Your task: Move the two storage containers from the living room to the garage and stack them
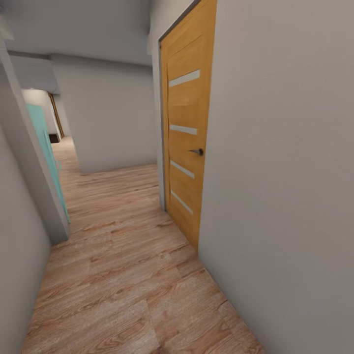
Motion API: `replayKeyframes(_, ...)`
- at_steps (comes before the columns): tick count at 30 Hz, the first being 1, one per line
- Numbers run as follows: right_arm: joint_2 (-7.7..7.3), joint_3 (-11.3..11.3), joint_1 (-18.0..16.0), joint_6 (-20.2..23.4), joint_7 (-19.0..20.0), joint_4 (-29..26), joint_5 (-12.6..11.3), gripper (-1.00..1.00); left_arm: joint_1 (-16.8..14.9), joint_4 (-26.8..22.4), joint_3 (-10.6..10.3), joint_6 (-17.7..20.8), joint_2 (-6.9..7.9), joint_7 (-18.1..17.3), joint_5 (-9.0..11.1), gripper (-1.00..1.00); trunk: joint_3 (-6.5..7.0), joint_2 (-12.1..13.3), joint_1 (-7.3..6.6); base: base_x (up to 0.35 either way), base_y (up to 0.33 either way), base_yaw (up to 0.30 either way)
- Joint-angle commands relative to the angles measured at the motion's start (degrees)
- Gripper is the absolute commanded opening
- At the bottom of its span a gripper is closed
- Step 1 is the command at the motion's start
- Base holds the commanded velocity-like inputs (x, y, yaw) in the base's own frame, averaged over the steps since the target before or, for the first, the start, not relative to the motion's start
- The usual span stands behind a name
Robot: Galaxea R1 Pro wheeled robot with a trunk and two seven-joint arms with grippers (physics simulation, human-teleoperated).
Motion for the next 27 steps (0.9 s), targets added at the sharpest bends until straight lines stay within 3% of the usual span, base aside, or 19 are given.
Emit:
replayKeyframes(1, 0.03, 0.47, -0.06, -0.36, 0.19, 0.18, -0.59, 1.0, -0.01, -0.01, 0.0, -0.12, -0.01, 0.0, 0.5, 1.0, -0.06, -0.03, 0.02, 0.15, 0.0, 0.271)
replayKeyframes(21, 0.05, 0.47, -0.06, -0.18, 0.18, 0.18, -0.59, 1.0, -0.01, -0.01, 0.01, -0.12, -0.01, 0.0, 0.5, 1.0, -0.73, -0.03, 0.02, 0.147, 0.0, 0.271)
replayKeyframes(27, 0.04, 0.47, -0.06, -0.18, 0.19, 0.18, -0.62, 1.0, -0.01, -0.01, -0.01, -0.12, -0.01, 0.0, 0.49, 1.0, -0.77, -0.03, 0.02, 0.142, 0.0, 0.066)
